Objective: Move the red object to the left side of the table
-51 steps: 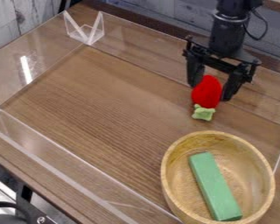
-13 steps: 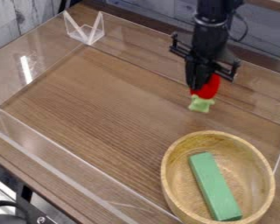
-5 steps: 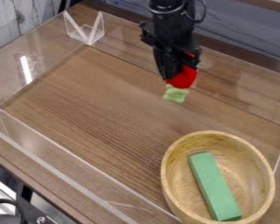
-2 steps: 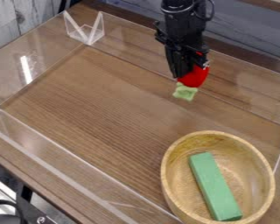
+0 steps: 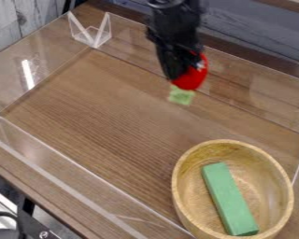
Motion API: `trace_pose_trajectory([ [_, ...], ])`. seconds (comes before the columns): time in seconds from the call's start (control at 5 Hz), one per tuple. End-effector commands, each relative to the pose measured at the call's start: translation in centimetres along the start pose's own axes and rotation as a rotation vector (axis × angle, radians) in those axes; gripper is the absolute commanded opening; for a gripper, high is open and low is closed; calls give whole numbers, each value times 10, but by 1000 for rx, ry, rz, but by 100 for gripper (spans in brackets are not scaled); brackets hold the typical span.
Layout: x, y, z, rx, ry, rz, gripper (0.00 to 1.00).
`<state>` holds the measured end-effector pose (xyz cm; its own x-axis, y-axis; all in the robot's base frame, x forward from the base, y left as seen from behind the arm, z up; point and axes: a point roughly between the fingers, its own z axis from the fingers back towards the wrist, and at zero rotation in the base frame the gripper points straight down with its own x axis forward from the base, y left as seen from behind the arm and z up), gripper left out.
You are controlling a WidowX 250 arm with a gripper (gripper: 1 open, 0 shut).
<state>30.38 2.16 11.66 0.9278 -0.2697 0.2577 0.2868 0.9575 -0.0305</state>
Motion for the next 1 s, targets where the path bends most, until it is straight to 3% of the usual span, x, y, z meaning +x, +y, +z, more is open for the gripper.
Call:
trace_pose_trajectory([
  [0.0,-17,14,13,22,-22,5,0],
  [0.2,-31,21,12,28,-6,2,0],
  [0.4,-45,43,8,41,4,-8,0],
  [0.8,-77,103,-5,49,17,-33,0],
])
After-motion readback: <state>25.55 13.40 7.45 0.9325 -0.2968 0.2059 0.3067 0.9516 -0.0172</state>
